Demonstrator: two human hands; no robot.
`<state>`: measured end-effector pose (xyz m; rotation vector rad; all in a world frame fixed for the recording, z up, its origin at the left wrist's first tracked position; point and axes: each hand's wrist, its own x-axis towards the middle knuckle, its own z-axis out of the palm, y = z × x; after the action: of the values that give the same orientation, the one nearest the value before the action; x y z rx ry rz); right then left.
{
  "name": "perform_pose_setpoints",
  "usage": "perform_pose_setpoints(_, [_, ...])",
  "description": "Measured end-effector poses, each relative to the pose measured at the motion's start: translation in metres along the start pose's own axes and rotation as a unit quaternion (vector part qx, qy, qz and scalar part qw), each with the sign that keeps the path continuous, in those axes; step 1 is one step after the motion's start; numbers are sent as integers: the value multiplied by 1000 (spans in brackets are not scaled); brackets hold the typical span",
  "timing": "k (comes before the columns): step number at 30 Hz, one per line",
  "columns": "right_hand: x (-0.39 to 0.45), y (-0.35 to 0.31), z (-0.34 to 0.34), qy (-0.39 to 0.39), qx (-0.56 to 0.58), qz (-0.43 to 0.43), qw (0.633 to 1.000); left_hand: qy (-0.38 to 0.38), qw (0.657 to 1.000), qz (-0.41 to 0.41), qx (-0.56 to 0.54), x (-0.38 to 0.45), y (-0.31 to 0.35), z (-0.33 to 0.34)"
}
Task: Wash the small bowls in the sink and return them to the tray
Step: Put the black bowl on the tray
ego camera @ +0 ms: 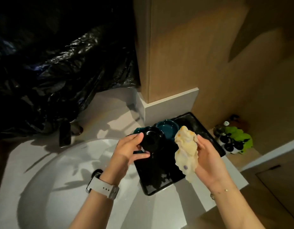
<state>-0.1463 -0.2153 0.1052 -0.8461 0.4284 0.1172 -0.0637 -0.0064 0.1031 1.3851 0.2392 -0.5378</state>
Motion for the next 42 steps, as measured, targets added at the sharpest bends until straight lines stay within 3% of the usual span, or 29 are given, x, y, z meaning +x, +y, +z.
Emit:
perform_pose_setpoints(4, [12,-27,-31,110,-70,-77,988,13,998,16,55,42,13,74])
perform_pose_setpoints(6, [20,-41,-45,162,-94,-121,975,31,986,55,151,70,15,106])
perform_pose_setpoints(8, [31,-57,-59,165,-110,-138,970,44,932,134,333,102,10,132])
perform_pose_setpoints(10, [45,-71,-73,174,-125,-136,967,55,872,193,446,129,3,152])
perform_pose_setpoints(12, [58,-80,-87,190,-137,-134,963,37,848,217,482,157,-9,165])
perform_pose_setpoints(16, [78,-89,-108,202,-151,-136,958,41,769,166,616,193,-25,178])
perform_pose_setpoints(19, [89,-89,-116,204,-154,-128,958,50,742,156,650,201,-32,176])
perform_pose_setpoints(23, [100,-84,-118,198,-162,-116,960,79,673,156,719,206,-32,169])
perform_pose_setpoints(25, [103,-81,-115,195,-173,-114,959,77,661,159,730,207,-31,167])
perform_pose_setpoints(30, [100,-72,-98,176,-197,-120,957,61,680,177,709,195,-23,161])
perform_pose_setpoints(35, [90,-60,-71,151,-229,-104,956,102,727,255,629,145,-12,121])
perform_pose_setpoints(38, [85,-51,-41,98,-270,-102,952,159,787,271,532,105,-7,75])
perform_pose_setpoints(42, [91,-22,22,-11,-344,-108,933,233,896,196,323,68,-23,-4])
